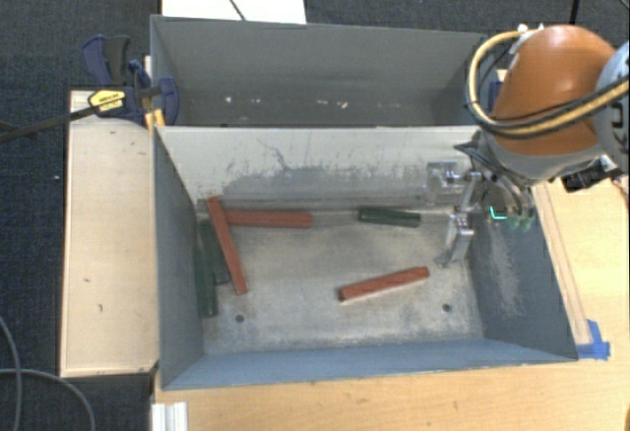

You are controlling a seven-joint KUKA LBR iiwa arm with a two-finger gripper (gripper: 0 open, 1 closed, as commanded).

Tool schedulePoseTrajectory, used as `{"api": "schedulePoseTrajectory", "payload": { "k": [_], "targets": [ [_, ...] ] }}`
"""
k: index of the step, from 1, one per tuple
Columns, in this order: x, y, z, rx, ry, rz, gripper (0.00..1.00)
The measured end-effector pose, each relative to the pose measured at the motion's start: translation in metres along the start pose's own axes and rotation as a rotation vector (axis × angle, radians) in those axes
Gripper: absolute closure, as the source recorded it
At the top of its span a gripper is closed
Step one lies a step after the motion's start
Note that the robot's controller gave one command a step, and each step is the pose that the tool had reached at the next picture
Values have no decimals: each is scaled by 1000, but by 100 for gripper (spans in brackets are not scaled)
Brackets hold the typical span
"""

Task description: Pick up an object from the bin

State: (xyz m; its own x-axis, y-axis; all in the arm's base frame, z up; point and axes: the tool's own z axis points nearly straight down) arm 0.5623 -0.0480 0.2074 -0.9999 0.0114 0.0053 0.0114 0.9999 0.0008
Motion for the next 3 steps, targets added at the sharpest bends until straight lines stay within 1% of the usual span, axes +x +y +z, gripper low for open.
{"api": "schedulePoseTrajectory", "payload": {
  "k": [1, 2, 3],
  "targets": [
    [-1, 0, -5, 1, -8, -1, 0],
    [-1, 12, 30, 2, -16, -60, 0],
    [-7, 0, 97, 1, -12, -163, 0]
  ]
}}
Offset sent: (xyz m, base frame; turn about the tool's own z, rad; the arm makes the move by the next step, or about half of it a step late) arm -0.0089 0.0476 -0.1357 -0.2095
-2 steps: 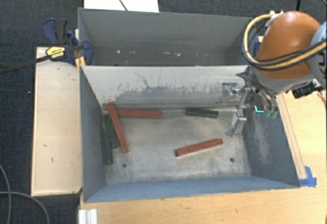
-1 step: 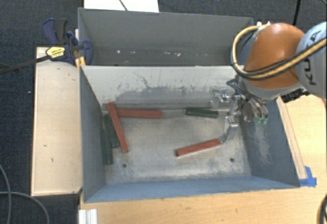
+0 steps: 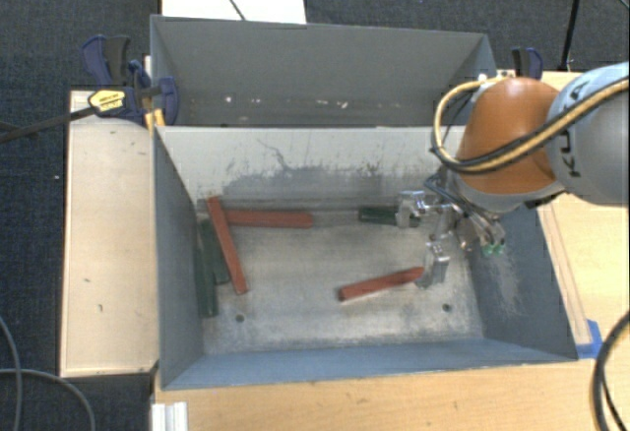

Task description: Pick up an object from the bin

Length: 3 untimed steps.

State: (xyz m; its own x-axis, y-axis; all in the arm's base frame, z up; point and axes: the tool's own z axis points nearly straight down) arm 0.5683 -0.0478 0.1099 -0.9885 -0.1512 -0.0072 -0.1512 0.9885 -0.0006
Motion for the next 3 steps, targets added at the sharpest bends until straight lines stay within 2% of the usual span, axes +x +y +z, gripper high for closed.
{"api": "schedulePoseTrajectory", "payload": {
  "k": [1, 2, 3],
  "targets": [
    [25, 39, 39, -1, 6, -16, 100],
    [25, 39, 39, -1, 6, -17, 100],
    [35, 72, -102, -1, 4, -30, 100]
  ]
}}
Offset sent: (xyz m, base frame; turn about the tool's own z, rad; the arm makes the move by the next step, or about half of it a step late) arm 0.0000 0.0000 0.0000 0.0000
